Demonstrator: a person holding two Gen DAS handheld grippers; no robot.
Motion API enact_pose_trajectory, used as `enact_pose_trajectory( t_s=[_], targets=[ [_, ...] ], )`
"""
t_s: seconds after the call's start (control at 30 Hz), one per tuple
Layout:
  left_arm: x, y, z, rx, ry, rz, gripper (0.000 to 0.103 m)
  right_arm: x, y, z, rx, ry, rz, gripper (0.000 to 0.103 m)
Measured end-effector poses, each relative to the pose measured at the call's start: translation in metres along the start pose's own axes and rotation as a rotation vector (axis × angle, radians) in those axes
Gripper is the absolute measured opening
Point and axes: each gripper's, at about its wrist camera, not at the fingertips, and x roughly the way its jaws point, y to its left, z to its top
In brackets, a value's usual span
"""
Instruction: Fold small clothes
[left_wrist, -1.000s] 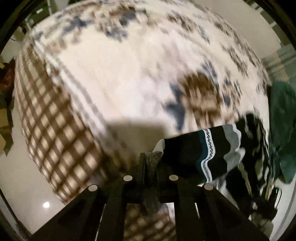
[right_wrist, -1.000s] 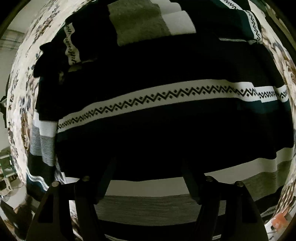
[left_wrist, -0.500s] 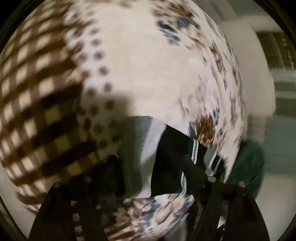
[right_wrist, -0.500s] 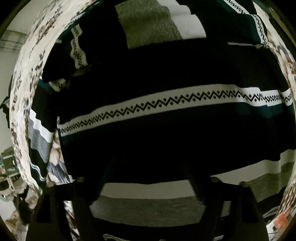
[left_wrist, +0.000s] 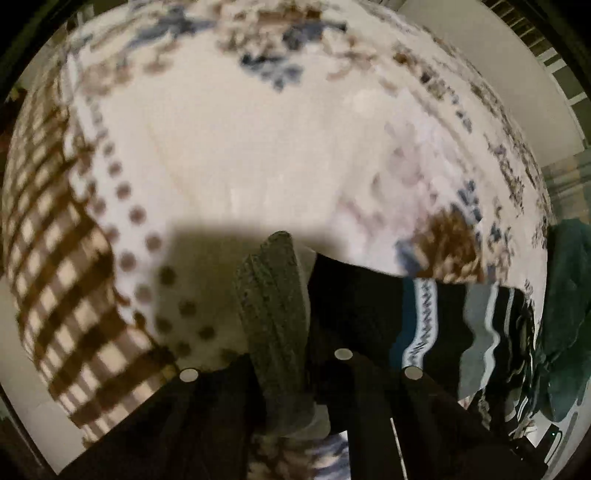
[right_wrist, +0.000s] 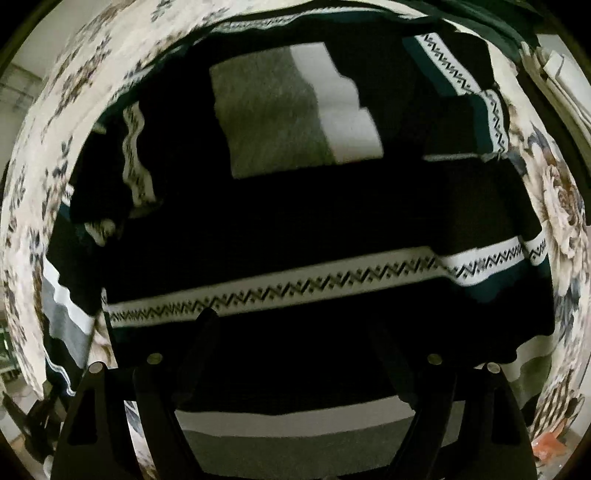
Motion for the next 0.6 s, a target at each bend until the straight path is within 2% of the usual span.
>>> enact_pose_trajectory(
  t_s=[0.17, 0.27, 0.4, 0.43, 0.53, 0.6],
  targets=[
    [-0.035, -0.043, 0.017, 0.079, -0.076, 0.018, 0.004, -0.006, -0.027, 0.015, 0.03, -0.016, -0.003, 0.085],
    [-0.06, -0.095, 0.021, 0.166, -0.117, 0.012, 0.004, -0.012, -0.048, 0.031, 0.077, -0.022, 0.034, 0.085],
    [-0.082, -0.207, 0.004, 0.314, -0.137, -0.08, 0.004, -0.032, -0.085, 0.049, 0.092, -0.037, 0.06, 0.085],
    [-0.081, -0.246, -0.007, 0.359, -0.126, -0.116, 0.004, -0.035, -0.096, 0.053, 0.094, -0.04, 0.064, 0.085],
    [-0.066, -0.357, -0.053, 0.473, -0.058, -0.235, 0.004, -0.043, -0.123, 0.058, 0.107, -0.047, 0.073, 0.085],
    [-0.052, -0.431, -0.098, 0.571, 0.004, -0.313, 0.004, -0.044, -0.147, 0.064, 0.125, -0.054, 0.069, 0.085]
  ],
)
